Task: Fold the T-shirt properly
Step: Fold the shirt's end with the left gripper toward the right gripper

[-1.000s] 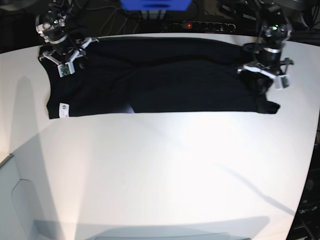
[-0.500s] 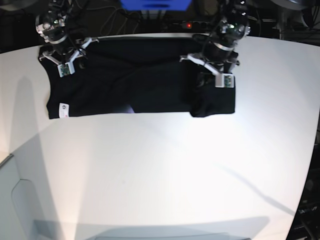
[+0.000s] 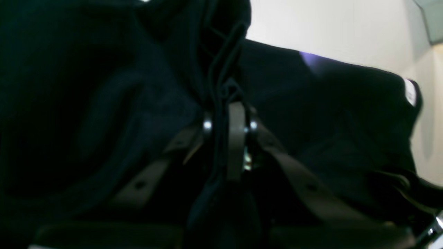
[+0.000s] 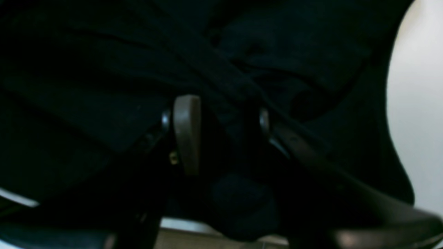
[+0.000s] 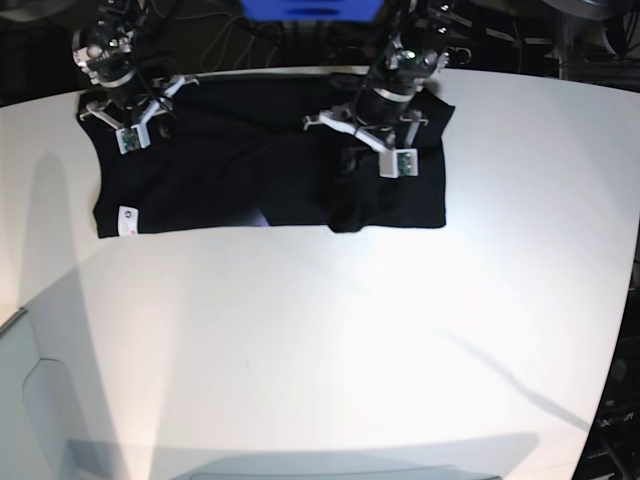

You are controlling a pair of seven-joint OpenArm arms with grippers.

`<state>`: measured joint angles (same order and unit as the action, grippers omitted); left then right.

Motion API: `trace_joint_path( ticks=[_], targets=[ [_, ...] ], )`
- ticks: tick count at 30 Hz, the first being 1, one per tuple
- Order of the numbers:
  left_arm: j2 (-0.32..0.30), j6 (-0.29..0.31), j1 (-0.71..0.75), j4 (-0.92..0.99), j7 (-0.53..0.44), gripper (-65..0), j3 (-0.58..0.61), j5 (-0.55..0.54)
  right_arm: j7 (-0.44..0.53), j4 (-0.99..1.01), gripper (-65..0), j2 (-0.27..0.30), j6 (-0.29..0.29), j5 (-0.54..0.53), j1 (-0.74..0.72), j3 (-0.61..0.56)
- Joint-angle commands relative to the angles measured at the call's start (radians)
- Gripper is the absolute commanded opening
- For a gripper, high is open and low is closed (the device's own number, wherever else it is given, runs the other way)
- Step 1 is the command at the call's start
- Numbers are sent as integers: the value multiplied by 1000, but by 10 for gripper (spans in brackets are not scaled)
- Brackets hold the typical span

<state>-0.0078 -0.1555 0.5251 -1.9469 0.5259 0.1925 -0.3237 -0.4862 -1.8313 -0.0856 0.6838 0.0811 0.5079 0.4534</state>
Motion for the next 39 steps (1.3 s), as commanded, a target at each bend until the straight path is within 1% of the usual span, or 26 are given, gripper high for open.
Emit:
trace_joint_path(
  ticks=[1,3,5,12,16,26,33,39],
  targets=[
    [1,-8,-12,-18,-17,-650,9,-2,-4,-11,-427,0,14,3,5,3],
    [-5,-8,-30,-13,-16,-650,25,-2,-4,-11,-427,0,14,3,5,3],
    [-27,-6,-44,-12,-16,-650,42,-9,-4,-11,-427,0,14,3,5,3],
    [-103,-6,-102,-12,-16,-650,169,-2,-6,-11,-427,0,14,3,-4,3],
    [-125,-6,-124,4,-8,-650,210,-2,-6,-11,-427,0,14,3,-5,3],
    [-126,-2,-138,36,-6,-650,216,-4,-6,-11,-427,0,14,3,-7,3],
    [-160,-6,-198,37,-5,-650,301,-1,-6,-11,-427,0,14,3,-7,3],
    [-162,-6,-234,73,-5,-650,318,-4,-6,-11,-427,-1,14,3,-7,3]
  ],
)
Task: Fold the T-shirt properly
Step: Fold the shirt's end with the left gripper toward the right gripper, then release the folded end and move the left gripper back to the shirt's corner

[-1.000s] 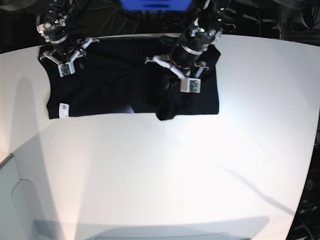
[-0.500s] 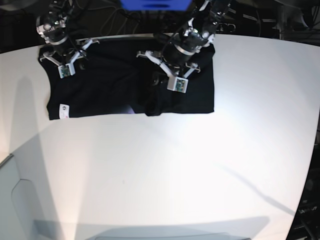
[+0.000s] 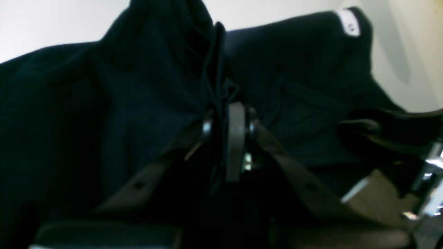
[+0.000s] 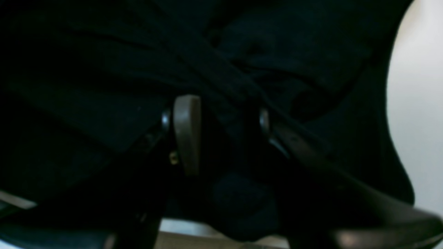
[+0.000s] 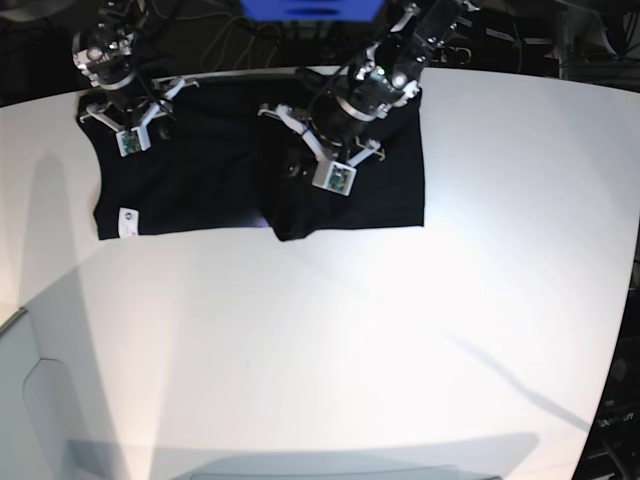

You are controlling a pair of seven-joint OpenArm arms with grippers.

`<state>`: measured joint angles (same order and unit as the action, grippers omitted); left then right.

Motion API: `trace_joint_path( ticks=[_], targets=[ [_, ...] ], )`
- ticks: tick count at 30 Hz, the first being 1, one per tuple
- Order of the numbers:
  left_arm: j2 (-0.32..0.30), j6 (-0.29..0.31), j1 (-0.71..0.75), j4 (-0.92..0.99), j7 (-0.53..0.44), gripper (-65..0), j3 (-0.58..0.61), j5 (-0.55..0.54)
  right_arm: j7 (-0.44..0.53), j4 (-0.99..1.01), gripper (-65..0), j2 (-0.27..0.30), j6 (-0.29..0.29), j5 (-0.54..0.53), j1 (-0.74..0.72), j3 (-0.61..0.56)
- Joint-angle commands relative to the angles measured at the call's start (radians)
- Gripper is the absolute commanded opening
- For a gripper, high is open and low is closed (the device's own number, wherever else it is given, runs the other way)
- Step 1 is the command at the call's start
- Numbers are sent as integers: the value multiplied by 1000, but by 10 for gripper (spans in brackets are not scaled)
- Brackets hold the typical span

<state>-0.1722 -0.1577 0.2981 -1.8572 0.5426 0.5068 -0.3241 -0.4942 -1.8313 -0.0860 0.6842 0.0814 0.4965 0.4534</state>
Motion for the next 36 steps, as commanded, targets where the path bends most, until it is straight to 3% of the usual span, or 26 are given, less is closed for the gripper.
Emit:
trace_joint_path(
  ticks=[1,15,19,25,27,30,36],
  targets=[
    [4,-4,-14,-6,-22,-650,5,-7,2,-11,-427,-1,14,2,4,3],
    [1,-1,-73,24,-20,-650,80,0,2,-11,-427,-1,14,4,4,3],
    [1,-4,-75,32,-20,-581,80,0,2,-11,-427,-1,14,4,4,3],
    [0,-4,-67,21,-20,-356,77,0,2,-11,-427,-1,14,4,4,3],
    [-17,-4,-64,-19,-23,-310,72,-8,2,-11,-427,-1,14,4,4,3],
    [-40,-4,-29,-120,-31,-294,57,-5,2,-11,-427,-1,14,4,4,3],
    [-126,-4,134,-170,-75,-294,-152,-11,2,-12,-427,-1,14,2,3,3]
  ],
)
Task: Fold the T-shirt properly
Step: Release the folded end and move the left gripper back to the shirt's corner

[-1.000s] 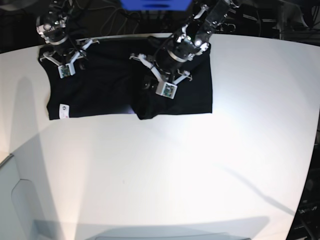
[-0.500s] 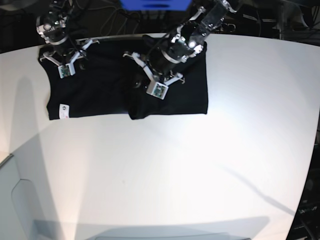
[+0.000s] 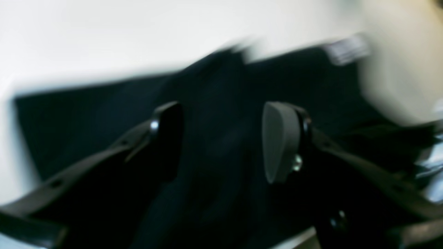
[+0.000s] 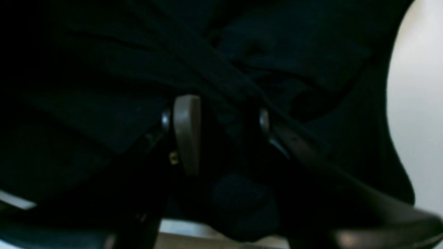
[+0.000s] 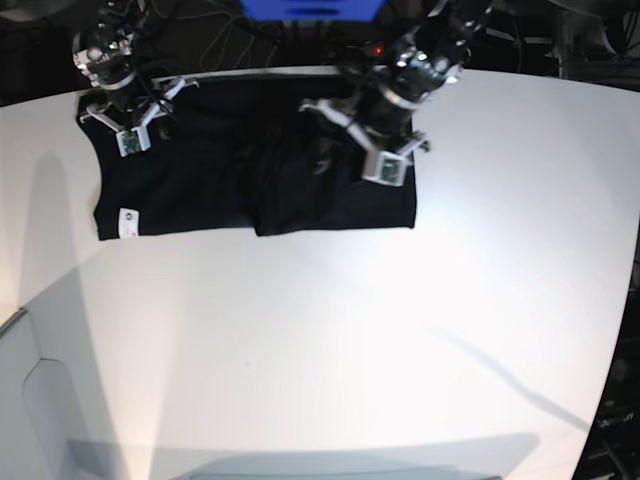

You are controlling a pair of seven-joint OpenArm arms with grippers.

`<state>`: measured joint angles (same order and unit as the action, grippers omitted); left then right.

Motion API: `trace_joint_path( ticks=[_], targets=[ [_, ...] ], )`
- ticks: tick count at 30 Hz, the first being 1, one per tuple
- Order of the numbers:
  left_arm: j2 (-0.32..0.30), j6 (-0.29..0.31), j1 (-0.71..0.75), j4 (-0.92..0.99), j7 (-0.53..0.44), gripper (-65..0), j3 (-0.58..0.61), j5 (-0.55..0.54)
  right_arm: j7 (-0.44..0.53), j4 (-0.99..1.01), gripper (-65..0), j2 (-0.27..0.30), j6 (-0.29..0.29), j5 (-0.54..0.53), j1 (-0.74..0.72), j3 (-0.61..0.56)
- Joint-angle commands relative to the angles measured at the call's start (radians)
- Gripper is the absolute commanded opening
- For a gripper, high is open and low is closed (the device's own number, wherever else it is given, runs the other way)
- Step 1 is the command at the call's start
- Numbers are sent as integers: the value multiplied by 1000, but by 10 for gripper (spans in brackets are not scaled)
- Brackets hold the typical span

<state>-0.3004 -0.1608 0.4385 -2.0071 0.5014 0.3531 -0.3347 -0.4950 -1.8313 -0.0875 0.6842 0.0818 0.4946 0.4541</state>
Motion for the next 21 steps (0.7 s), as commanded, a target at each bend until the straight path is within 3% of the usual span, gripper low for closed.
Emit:
trace_joint_path(
  ticks=[1,4,8,13,18,21],
  targets=[
    [-12,4,26,-21,-50,-294,-32,-1,3,-12,-427,1,14,2,3,2],
    [-41,7,116,-21,-100,-313,-124,-1,3,-11,-427,1,14,2,-10,2],
    [-52,7,174,-21,-143,-413,-196,-1,3,-11,-427,1,14,2,-15,2],
    [-52,7,211,-16,-140,-510,-205,-1,3,-11,-427,1,14,2,-17,2],
    [-59,8,220,-1,-136,-556,-107,7,3,-11,-427,1,14,2,-17,2],
    [-92,8,208,-1,-77,-596,-7,9,3,-11,-427,1,14,2,-17,2]
  ],
)
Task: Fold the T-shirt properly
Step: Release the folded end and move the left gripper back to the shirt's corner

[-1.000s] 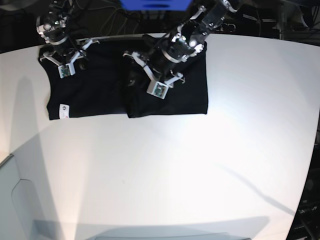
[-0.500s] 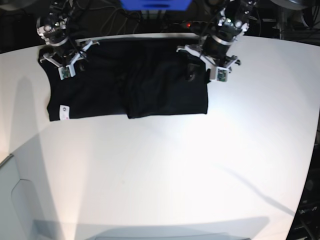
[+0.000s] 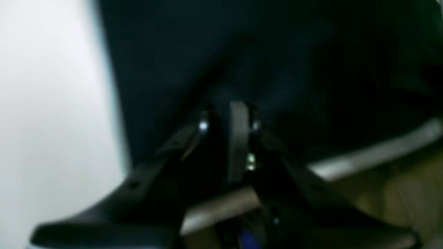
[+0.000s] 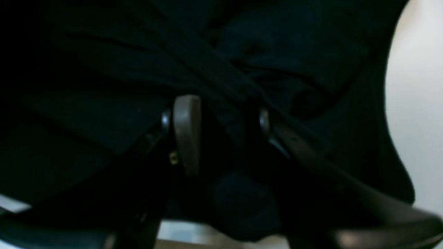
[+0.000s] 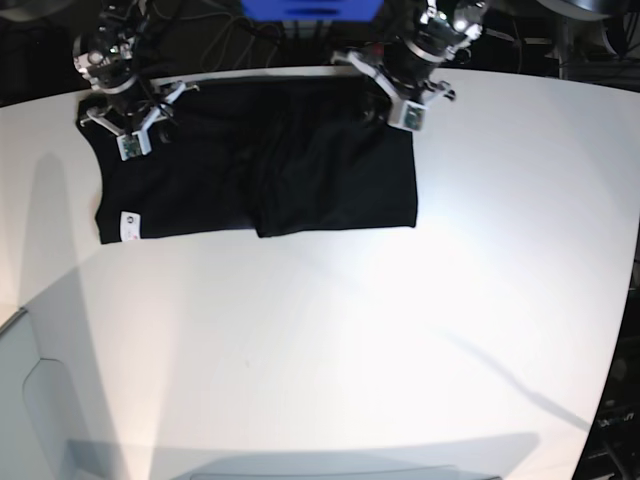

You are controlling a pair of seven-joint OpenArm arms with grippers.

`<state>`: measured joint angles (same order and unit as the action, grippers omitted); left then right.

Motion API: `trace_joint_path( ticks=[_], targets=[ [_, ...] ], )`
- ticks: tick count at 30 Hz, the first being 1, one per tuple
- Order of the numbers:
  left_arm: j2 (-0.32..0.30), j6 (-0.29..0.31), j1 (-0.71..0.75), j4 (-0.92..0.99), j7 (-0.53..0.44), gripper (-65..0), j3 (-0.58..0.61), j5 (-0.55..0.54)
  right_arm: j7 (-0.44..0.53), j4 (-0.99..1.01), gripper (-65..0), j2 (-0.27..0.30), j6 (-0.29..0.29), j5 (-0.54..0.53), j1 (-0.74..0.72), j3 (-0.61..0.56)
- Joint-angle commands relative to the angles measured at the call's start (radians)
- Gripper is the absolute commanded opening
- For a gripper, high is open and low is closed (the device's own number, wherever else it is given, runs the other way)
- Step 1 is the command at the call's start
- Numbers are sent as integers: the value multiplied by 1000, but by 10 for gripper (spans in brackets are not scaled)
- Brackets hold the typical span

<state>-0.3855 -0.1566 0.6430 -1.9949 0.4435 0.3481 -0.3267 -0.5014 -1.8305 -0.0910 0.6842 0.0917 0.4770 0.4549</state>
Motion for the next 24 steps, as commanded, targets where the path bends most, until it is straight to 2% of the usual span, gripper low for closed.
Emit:
trace_joint_path(
  ticks=[1,5,9,14,24],
  targets=[
    [-14,4,-15,-13,4,-603,27,1,10,-11,-427,4,14,-8,1,2],
    [-31,-5,-73,-13,93,-605,122,1,10,-11,-427,4,14,-7,1,2],
    [-42,-5,-70,-20,94,-605,138,-5,10,-11,-427,4,14,-7,1,2],
    [-51,-5,-68,-27,93,-606,121,-5,10,-13,-427,4,14,-7,2,2],
    [-45,-1,-53,-30,91,-606,-25,-38,10,-11,-427,6,14,-7,1,2]
  ],
)
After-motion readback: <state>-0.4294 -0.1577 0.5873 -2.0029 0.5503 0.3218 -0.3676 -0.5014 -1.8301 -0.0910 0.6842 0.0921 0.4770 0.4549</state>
